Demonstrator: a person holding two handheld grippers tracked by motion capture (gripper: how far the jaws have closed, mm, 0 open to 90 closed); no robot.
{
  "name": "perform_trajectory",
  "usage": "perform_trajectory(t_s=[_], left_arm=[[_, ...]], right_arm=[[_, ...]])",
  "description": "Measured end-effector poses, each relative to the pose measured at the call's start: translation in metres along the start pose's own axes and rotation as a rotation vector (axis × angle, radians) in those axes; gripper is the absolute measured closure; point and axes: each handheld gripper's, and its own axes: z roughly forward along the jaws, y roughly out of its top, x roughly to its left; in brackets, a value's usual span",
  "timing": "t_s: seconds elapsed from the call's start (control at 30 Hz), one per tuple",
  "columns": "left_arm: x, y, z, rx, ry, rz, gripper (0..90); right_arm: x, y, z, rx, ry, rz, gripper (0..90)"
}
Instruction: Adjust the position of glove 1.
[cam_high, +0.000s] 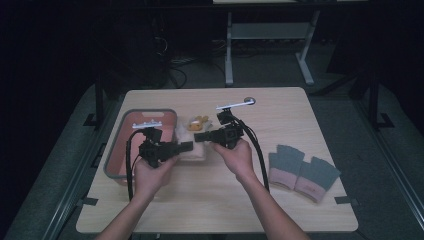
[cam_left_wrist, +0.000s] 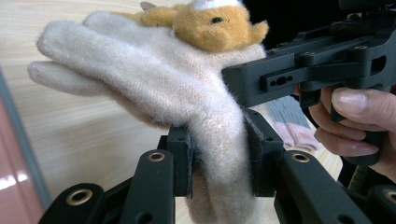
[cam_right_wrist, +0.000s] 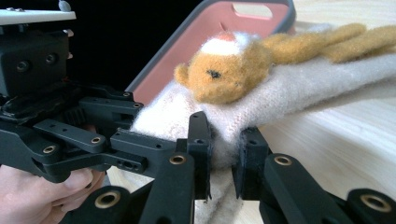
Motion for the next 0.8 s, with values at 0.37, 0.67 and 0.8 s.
perform_trajectory(t_s=[0.37,0.67,0.8], left_arm=[[0.01,0.01,-0.022,-0.024,0.014,-0.011,66.9],[0.016,0.015,-0.036,-0.035,0.023,-0.016,66.9],[0.019,0.018,-0.042,-0.038,0.021,-0.008,66.9]], right_arm=[[0.018,0.019,0.014,0.004,0.009,-0.036,78.9],[0.027,0.03,0.025,0.009,0.021,-0.047,78.9],[0.032,0.034,0.027,0.007,0.022,-0.056,78.9]])
